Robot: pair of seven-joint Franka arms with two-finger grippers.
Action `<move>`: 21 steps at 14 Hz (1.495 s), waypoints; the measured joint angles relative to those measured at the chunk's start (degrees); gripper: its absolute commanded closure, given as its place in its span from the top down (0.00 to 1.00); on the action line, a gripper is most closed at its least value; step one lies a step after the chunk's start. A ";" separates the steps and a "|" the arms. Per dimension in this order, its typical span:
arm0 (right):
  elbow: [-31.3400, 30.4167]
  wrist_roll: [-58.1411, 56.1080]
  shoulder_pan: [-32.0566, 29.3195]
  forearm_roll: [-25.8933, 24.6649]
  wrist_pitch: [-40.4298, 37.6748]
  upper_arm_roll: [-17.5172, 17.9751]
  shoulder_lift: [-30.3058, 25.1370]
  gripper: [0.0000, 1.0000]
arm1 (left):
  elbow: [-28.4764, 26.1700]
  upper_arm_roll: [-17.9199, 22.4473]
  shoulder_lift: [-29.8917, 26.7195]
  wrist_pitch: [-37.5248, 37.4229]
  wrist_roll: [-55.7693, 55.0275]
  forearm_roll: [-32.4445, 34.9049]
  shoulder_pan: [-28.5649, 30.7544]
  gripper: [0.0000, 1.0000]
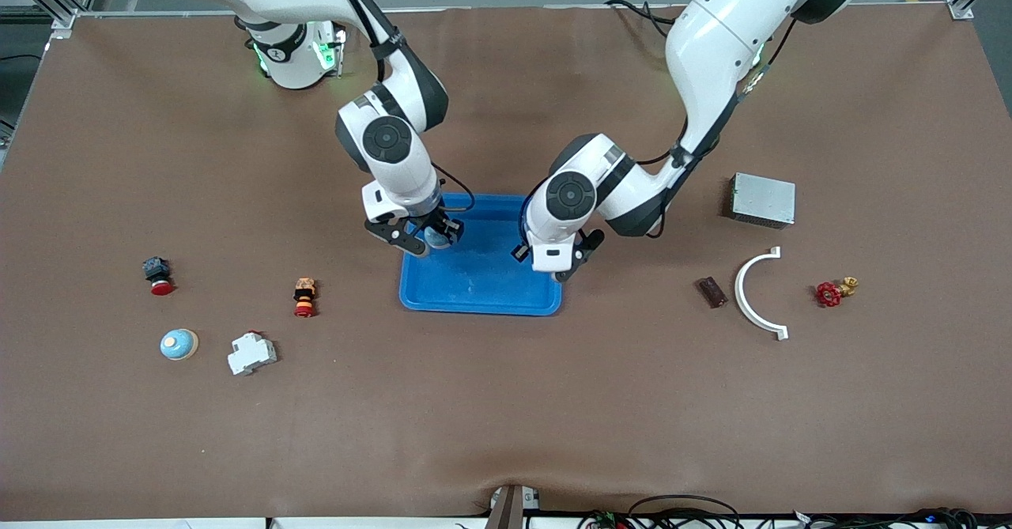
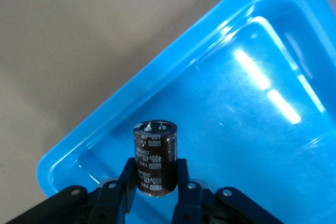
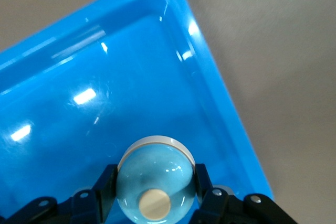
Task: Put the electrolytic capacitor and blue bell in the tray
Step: 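Open the right gripper over the tray while the left gripper releases the capacitor, then reach the right gripper to the second bell while the left gripper grasps the capacitor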
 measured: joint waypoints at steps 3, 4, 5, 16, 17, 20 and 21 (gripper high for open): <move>0.02 0.60 0.78 0.00 2.03 -0.01 2.80 0.00 | 0.09 0.18 1.68 1.37 0.00 0.00 -0.06 0.81; 0.02 0.60 0.89 0.00 2.43 -0.02 3.47 0.00 | 0.14 0.23 1.79 1.44 0.00 0.00 -0.05 1.00; 0.02 0.60 1.04 0.00 2.96 -0.01 4.06 0.00 | 0.25 0.24 1.79 1.45 0.00 0.00 -0.04 1.00; 2.23 -0.53 1.28 -0.27 -1.69 -0.50 5.08 1.00 | 2.58 0.92 -8.36 -4.88 1.70 4.25 10.00 1.00; 3.68 -2.69 1.00 -0.27 -5.47 -0.95 4.20 1.00 | 2.39 0.98 -9.11 -6.56 1.71 5.73 11.53 1.00; 6.08 -13.13 -2.87 -0.27 -14.09 -1.87 -0.94 1.00 | -0.35 1.16 -10.87 -9.38 6.77 8.32 18.19 1.00; 6.08 -17.50 -5.14 -0.27 -15.54 -2.00 -2.72 1.00 | -2.00 1.20 -11.34 -9.47 10.32 8.43 20.95 1.00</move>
